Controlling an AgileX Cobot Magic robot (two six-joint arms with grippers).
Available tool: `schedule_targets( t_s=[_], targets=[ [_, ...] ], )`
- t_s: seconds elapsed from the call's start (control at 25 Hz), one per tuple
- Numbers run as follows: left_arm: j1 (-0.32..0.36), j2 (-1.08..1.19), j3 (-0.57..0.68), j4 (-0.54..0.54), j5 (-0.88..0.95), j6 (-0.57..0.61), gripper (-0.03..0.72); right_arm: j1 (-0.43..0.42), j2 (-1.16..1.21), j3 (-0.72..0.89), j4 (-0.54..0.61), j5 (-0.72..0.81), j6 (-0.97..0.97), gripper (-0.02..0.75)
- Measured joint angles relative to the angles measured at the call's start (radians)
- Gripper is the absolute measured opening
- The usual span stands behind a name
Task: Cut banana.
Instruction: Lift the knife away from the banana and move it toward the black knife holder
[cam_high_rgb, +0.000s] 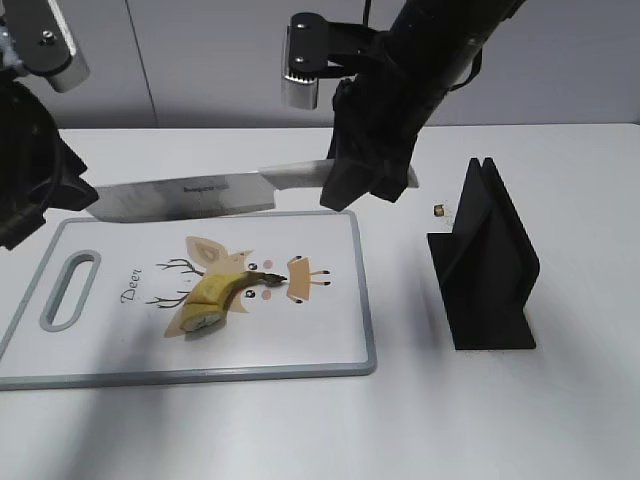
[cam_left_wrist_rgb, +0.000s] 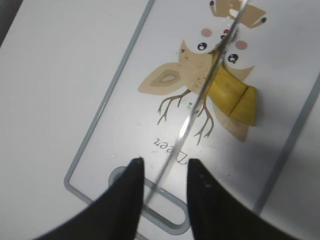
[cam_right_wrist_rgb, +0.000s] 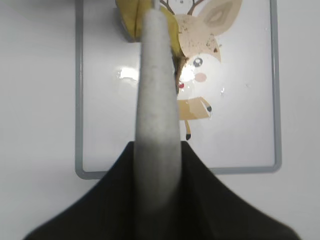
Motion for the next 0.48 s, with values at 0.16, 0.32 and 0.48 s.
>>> schedule_targets(
  t_s=[0.16,0.32,0.48],
  targets=[
    [0.007,-0.03,0.0,0.007,0.0,-0.01,0.544,-0.012,-0.014,0.003,-0.037,-0.003,0.023,0.16],
    [0.011,-0.071,0.0,0.011,0.001,-0.019,0.617,-0.013,-0.046,0.003,-0.042,0.0,0.029,0.16],
    [0.012,-0.121,0.0,0.072,-0.009,-0.138,0.623,-0.013,-0.084,0.003,-0.054,0.007,0.083,0.16]
  ],
)
